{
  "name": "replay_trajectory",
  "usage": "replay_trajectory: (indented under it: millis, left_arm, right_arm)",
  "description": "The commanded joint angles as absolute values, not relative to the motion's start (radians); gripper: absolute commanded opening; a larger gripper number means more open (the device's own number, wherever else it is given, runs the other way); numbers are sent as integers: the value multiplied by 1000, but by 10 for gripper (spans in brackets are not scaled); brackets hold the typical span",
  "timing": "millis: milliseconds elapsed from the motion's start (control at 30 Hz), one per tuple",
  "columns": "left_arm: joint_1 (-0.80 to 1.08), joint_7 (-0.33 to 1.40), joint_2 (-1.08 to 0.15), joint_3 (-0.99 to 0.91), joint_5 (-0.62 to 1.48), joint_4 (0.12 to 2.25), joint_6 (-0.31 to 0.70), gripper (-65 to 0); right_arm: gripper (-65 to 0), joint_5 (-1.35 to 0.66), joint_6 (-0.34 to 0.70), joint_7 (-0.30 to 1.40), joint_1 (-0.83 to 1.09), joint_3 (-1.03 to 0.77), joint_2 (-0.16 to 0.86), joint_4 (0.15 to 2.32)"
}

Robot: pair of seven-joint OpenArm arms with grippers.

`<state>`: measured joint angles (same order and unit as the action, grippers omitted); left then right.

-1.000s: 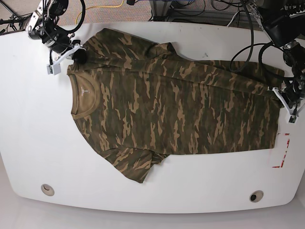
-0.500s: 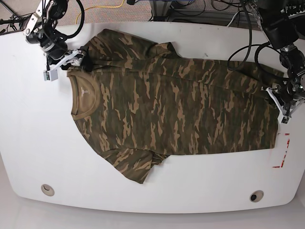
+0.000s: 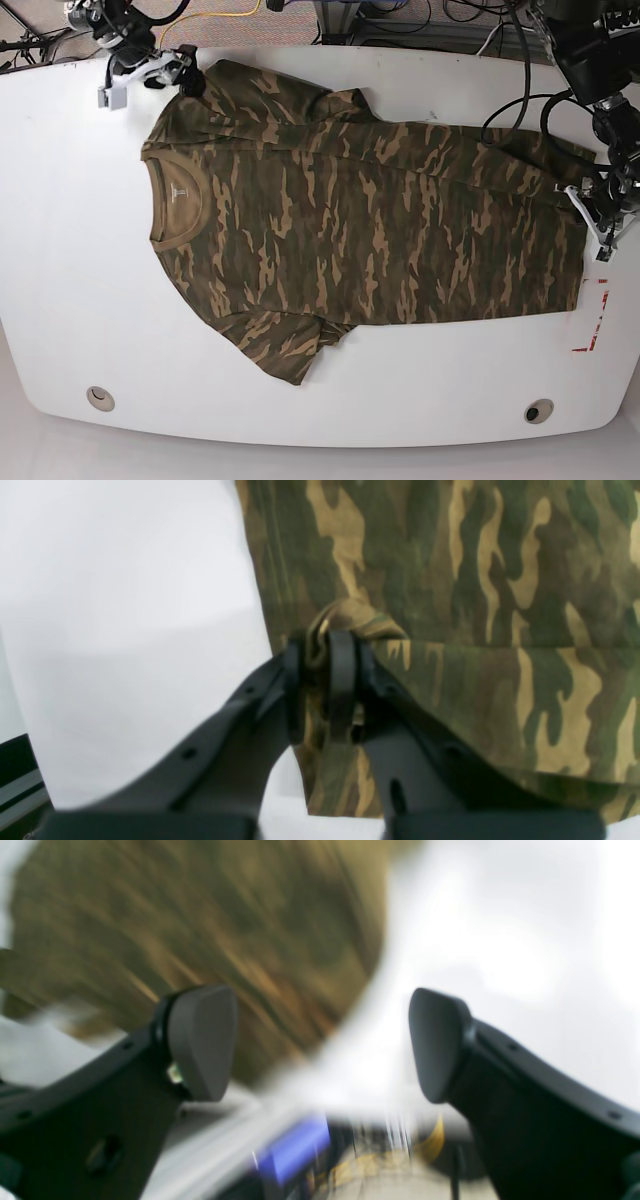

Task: Fold the T-shirt properly
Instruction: 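Hold the shirt edge with both grippers and smooth it flat, then drag the held collar corner with the right gripper along the shirt edge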

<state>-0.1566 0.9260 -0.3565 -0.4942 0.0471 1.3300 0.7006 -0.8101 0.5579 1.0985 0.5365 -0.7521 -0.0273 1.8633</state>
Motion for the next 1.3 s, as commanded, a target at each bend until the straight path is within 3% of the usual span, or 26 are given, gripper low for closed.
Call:
replay_trajectory:
  millis: [0, 900, 967, 1167, 1267]
  left_arm:
    - [-170, 914, -377, -499, 56, 1363, 698, -606]
    - [-148, 914, -374, -499, 56, 1380, 698, -607]
    - [-148, 914, -374, -499, 56, 1380, 698, -607]
    - [-148, 914, -374, -498, 56, 1380, 698, -607]
    - [-148, 914, -374, -498, 56, 1380, 698, -607]
  right_arm:
    - [-154, -858, 570, 1064, 565, -753, -38, 1886]
    - [-165, -854, 570, 1061, 549, -596, -64, 1753]
    - [-203, -854, 570, 1061, 549, -588, -64, 1753]
    - [-526, -852, 568, 1061, 542, -568, -64, 1753]
    - [-650, -852, 568, 1061, 547, -568, -64, 1759]
